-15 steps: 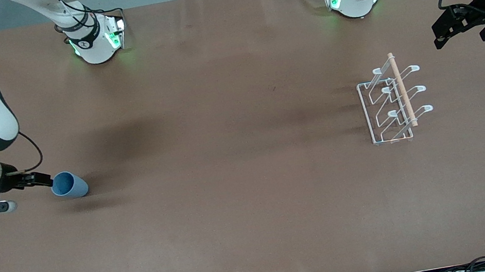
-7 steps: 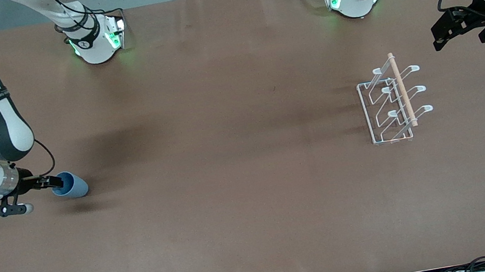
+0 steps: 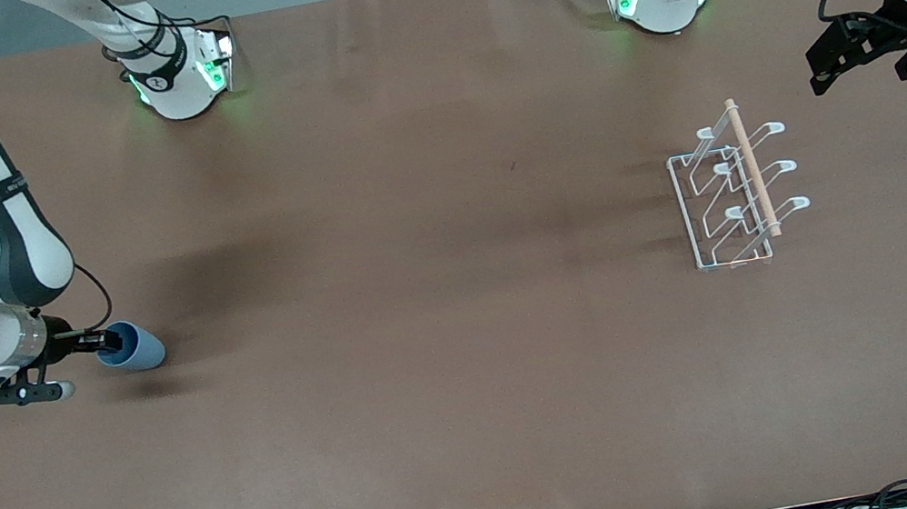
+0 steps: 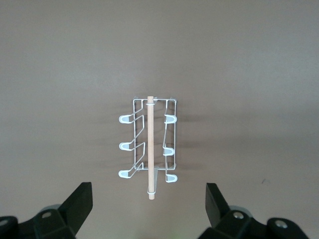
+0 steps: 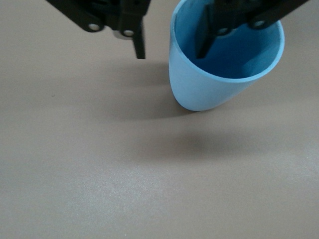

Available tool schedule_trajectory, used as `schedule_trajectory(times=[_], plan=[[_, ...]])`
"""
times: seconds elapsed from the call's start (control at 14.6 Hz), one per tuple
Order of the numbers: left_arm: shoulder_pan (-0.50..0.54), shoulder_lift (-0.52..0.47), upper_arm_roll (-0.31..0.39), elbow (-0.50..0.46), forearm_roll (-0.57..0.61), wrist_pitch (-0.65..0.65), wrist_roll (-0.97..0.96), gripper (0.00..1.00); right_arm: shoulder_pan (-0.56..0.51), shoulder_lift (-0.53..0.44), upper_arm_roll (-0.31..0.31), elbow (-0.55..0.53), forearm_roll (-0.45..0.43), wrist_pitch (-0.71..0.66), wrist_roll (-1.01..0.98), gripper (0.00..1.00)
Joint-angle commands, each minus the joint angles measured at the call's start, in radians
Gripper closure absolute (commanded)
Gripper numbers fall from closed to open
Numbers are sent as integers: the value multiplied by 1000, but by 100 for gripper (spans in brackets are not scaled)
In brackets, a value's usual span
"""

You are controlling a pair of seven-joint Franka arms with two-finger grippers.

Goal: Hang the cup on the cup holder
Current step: 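Close the right gripper on the blue cup's rim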

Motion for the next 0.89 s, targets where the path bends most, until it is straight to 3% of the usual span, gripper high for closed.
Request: schedule_trajectory(times=[0.0, 0.27, 0.62, 0.75, 0.82], plan=[[3, 8, -4, 20, 2, -10, -5, 0, -5, -1, 12, -7, 9, 7, -3, 88], [9, 13, -2, 20, -8, -10, 13, 0, 4, -19, 16, -1, 9, -45, 7, 94], [3, 13, -4, 18, -9, -10, -1, 0, 44, -151, 54, 80, 18, -214, 9, 95], [14, 13, -4, 18, -12, -10, 4, 0, 59, -202, 81, 99, 91, -282, 4, 96], [12, 13, -4, 18, -12, -10, 2, 0, 76, -234, 91, 99, 168, -312, -2, 96]])
